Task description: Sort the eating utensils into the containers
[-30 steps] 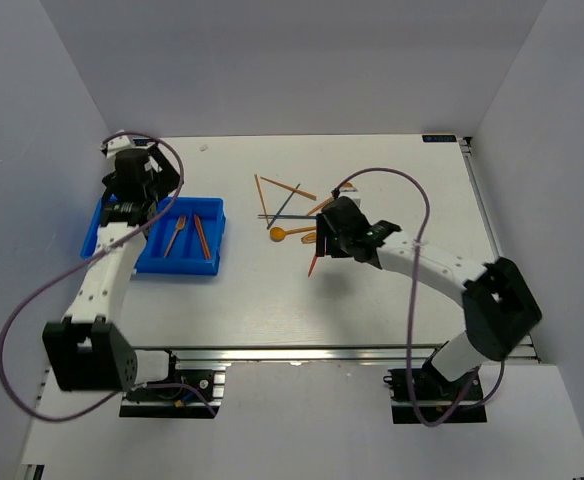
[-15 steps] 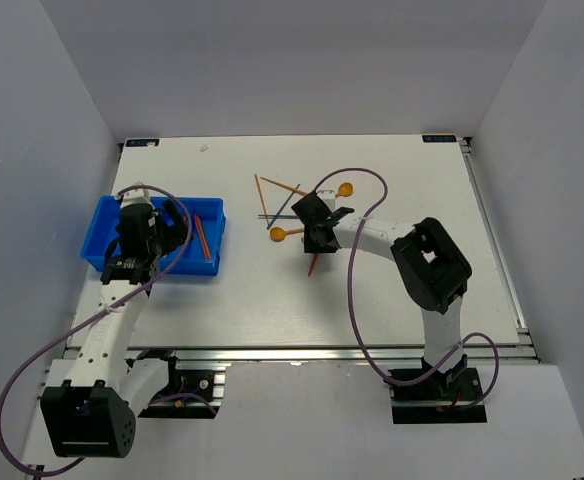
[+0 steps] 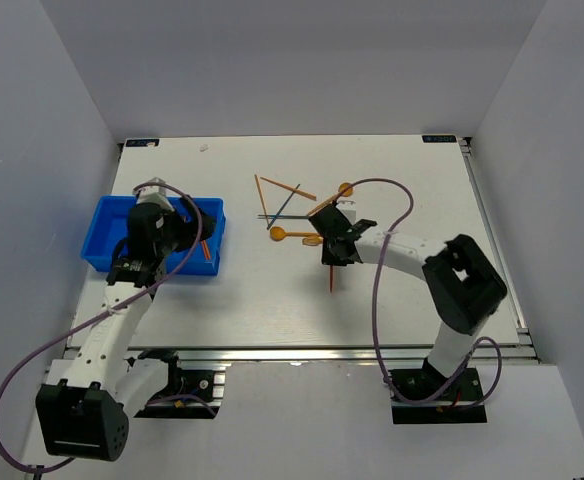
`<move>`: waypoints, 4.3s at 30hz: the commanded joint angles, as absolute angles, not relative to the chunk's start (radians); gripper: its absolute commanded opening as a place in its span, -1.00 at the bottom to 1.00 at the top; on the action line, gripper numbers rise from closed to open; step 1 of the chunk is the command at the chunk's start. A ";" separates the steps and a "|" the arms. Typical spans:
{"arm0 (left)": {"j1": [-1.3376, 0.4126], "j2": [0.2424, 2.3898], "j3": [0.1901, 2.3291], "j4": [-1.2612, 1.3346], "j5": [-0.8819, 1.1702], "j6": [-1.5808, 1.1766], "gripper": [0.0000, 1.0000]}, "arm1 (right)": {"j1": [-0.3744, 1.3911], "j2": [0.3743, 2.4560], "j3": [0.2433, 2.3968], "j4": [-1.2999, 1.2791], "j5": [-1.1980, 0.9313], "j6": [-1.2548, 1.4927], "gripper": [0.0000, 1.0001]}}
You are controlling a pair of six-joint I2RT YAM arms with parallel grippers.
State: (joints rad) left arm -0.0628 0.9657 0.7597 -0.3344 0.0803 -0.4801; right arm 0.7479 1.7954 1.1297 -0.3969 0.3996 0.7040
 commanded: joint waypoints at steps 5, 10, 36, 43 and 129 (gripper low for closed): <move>-0.417 0.983 0.683 0.046 0.167 -0.825 0.96 | 0.880 1.476 1.010 -0.117 0.198 0.477 -1.00; -0.541 1.055 0.647 0.216 0.092 -0.914 0.96 | 0.959 1.350 0.937 0.049 0.101 0.465 -1.00; -0.042 1.365 1.205 -0.549 -0.259 -0.375 -1.00 | 0.910 1.194 0.919 -0.156 0.293 0.515 0.79; 0.107 1.615 1.342 -0.428 -0.213 -0.351 -1.00 | 0.838 1.095 0.858 -0.181 0.258 0.457 0.79; -0.105 0.804 0.549 -0.009 0.443 -0.774 0.96 | 0.716 1.583 0.985 -0.031 -0.256 0.119 -1.00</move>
State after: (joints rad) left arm -0.0311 0.8532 0.5957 -0.1848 0.2657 -0.5968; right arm 0.6952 1.7374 1.0351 -0.2073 -0.1482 -0.0734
